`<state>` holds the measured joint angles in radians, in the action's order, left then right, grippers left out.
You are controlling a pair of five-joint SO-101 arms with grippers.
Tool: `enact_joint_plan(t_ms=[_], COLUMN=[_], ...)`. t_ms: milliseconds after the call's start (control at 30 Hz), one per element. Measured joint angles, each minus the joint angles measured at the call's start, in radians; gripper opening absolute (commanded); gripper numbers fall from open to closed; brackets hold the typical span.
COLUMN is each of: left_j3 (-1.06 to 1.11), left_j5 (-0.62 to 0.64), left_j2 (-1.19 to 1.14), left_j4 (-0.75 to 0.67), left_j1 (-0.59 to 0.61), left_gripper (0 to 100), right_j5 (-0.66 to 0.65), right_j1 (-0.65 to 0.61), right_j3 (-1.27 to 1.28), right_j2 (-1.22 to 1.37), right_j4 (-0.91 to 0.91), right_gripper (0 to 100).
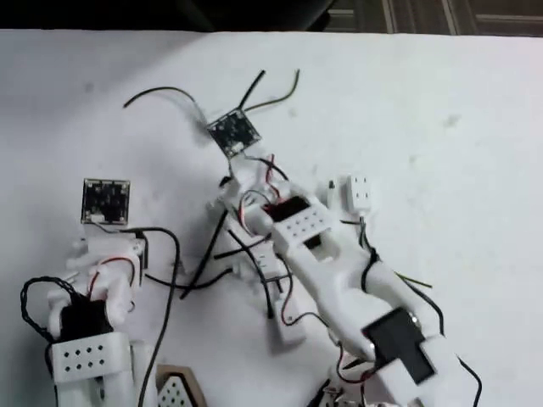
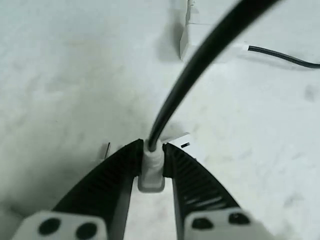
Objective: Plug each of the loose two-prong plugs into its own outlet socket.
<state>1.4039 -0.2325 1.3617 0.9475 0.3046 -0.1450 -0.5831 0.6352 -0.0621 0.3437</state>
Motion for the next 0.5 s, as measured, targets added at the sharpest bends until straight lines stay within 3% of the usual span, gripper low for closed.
enact_joint_plan(t_ms=[100,267,500], left_j3=[0.000,-0.005,-0.094], left_j5=[0.000,0.000,0.000], left_j2=[0.000,0.000,0.000], left_j4=[-0.003,-0.025,-0.032], left_j1=[0.000,-0.017,-0.193], left_gripper=[15,24,25], right_j5=[0.000,0.000,0.083], right_j1=[0.002,0.049,0.218], right_j3=[-0.008,-0.009,-0.005], right_j2=[0.006,-0.041,-0.252], right_j4=[0.000,0.017,0.221], right_gripper=[1.7,1.7,1.7])
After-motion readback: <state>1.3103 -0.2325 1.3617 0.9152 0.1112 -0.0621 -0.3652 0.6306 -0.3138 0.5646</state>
